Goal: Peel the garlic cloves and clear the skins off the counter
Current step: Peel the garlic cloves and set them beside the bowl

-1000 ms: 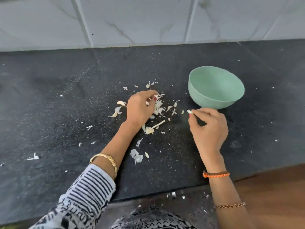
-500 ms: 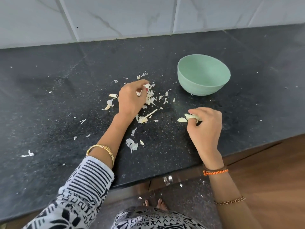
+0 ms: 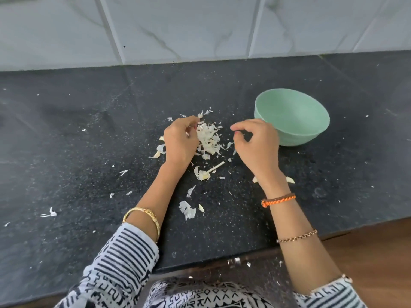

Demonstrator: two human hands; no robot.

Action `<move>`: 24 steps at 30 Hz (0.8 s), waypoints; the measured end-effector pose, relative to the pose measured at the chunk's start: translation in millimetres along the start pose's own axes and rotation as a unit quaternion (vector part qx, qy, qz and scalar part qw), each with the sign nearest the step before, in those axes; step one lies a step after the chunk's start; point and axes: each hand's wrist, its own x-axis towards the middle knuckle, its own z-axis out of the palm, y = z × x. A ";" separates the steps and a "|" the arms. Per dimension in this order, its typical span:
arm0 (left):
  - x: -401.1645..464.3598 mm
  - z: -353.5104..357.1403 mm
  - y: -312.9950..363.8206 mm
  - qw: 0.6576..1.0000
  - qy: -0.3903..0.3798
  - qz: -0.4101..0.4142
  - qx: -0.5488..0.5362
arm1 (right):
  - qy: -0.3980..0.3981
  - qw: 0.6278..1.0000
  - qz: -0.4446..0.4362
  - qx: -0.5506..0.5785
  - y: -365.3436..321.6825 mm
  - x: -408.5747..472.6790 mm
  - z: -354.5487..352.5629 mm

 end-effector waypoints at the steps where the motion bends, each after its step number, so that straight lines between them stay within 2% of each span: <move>1: 0.9 -0.5 0.5 1.000 -0.001 -0.013 -0.001 | -0.021 1.000 0.011 0.002 -1.6 7.5 2.3; 5: 4.3 -2.6 -0.7 0.999 0.007 -0.031 -0.004 | -0.124 0.992 0.015 -0.026 -6.6 28.3 19.5; 12: 9.3 -10.0 -10.8 0.997 0.044 -0.067 0.010 | -0.219 0.974 -0.011 -0.050 -3.9 47.8 54.3; 18: 10.5 -6.8 -12.8 0.997 0.023 -0.071 0.021 | -0.207 0.975 -0.037 -0.070 -1.6 65.1 67.2; 24: 10.3 -3.6 -12.0 0.999 0.015 -0.044 0.013 | -0.247 0.960 -0.051 -0.125 -1.0 80.3 83.5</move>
